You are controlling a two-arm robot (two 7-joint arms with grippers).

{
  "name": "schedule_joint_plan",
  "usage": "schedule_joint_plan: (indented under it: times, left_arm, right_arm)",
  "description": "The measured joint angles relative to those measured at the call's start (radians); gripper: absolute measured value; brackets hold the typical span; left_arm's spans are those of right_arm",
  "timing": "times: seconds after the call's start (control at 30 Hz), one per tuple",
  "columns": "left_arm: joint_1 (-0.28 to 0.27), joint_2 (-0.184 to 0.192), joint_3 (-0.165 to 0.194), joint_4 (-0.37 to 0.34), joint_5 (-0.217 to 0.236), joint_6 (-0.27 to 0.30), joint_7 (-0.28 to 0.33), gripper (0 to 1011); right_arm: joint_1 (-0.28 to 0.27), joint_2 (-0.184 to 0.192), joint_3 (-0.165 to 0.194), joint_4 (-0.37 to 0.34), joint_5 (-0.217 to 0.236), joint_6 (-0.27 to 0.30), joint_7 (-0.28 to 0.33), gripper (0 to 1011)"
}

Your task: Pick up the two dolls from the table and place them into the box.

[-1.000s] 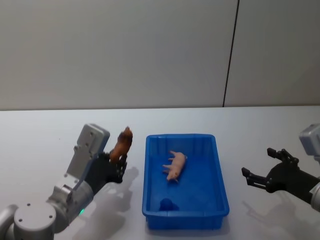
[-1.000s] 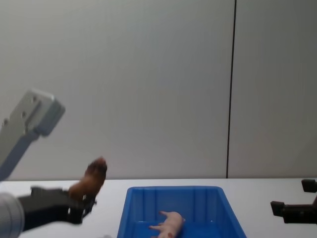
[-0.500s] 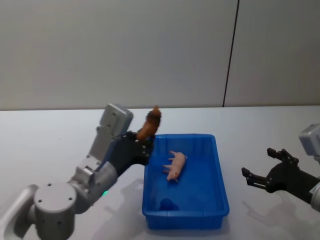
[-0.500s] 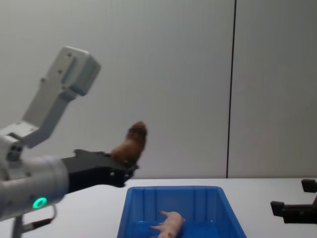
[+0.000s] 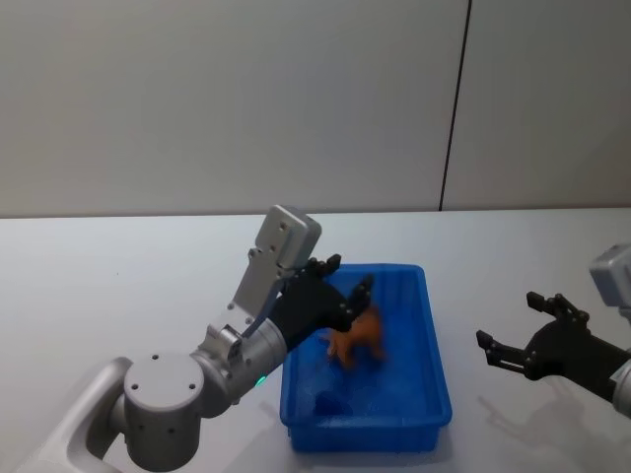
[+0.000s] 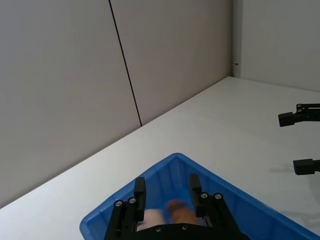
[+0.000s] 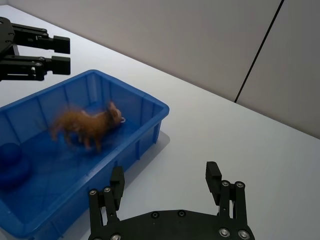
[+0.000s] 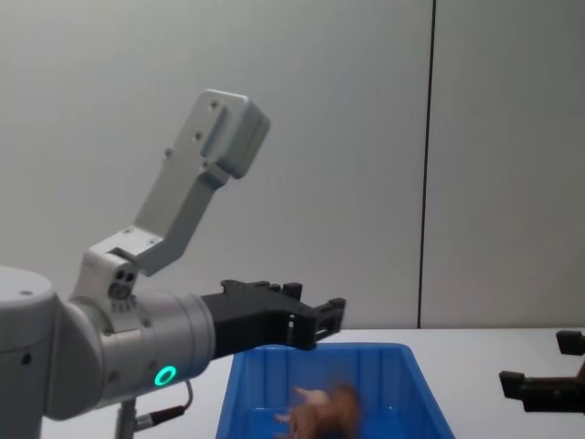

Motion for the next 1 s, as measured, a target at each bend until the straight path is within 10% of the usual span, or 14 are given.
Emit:
schedule_joint_plan:
  times: [0.6,1.0]
  left_arm:
    - [0.008,0.023,-0.024,-0.048,0.008,-0.042,0.046,1001]
    - [0.044,0.095,-0.084,-0.132,0.001,-0.066,0.131,1001]
  right_arm:
    - [0.0,0.0,0.0,0.0,0.0,0.0,0.0,1001]
    - [0.0,0.0,0.0,0.0,0.0,0.0,0.0,1001]
